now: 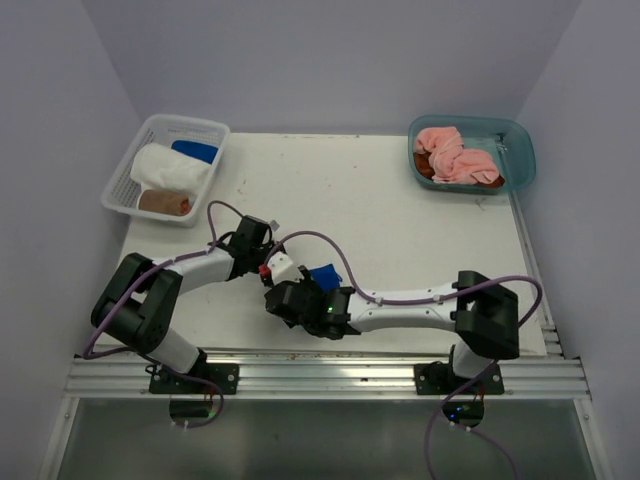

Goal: Roll the towels
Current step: Roll the towel

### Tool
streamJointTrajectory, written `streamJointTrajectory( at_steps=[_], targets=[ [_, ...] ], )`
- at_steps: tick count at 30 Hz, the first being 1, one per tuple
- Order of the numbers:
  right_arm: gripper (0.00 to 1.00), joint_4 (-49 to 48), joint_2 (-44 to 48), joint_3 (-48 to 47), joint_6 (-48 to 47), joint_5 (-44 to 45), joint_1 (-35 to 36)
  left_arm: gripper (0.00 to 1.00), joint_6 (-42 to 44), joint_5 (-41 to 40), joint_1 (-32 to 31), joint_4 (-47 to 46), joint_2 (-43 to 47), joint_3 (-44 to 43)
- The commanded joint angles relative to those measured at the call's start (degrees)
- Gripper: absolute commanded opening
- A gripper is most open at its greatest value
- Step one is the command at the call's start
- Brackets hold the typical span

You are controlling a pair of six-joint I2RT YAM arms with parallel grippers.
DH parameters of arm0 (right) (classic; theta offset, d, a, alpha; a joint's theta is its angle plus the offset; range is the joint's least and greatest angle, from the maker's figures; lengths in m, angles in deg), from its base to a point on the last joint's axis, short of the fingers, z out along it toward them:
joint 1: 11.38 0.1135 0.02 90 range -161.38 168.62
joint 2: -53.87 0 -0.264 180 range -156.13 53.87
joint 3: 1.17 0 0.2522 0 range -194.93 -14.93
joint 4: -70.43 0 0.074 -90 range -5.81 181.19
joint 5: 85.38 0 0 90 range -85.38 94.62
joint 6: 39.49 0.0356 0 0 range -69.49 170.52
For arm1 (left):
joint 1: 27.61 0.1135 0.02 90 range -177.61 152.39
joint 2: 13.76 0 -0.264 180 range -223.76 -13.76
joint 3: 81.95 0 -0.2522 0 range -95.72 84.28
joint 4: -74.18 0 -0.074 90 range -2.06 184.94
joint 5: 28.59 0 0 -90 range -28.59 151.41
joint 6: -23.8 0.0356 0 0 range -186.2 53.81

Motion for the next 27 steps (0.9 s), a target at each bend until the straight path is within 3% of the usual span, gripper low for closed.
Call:
streamJointTrajectory(
  at_steps=[1, 7, 13, 27],
  targets=[
    [0.61, 6.5, -5.0, -5.8, -3.3, 8.5, 2.3, 0.21, -0.5, -0.9, -0.1, 0.2, 1.3, -0.5],
    [0.63, 11.0, -13.0, -10.0, -1.4, 10.8, 3.7, 0.20, -0.4, -1.0, -0.1, 0.8, 1.2, -0.8],
    [0.58, 12.3, -17.5, -10.8, 0.1, 14.4, 3.8, 0.20, -0.3, -1.1, -0.1, 1.3, 1.2, -0.7],
    [0.58, 14.1, -15.9, -8.8, 4.4, 22.3, 3.7, 0.20, 0.0, -0.9, -0.1, 1.5, 0.8, -0.7]
  ],
)
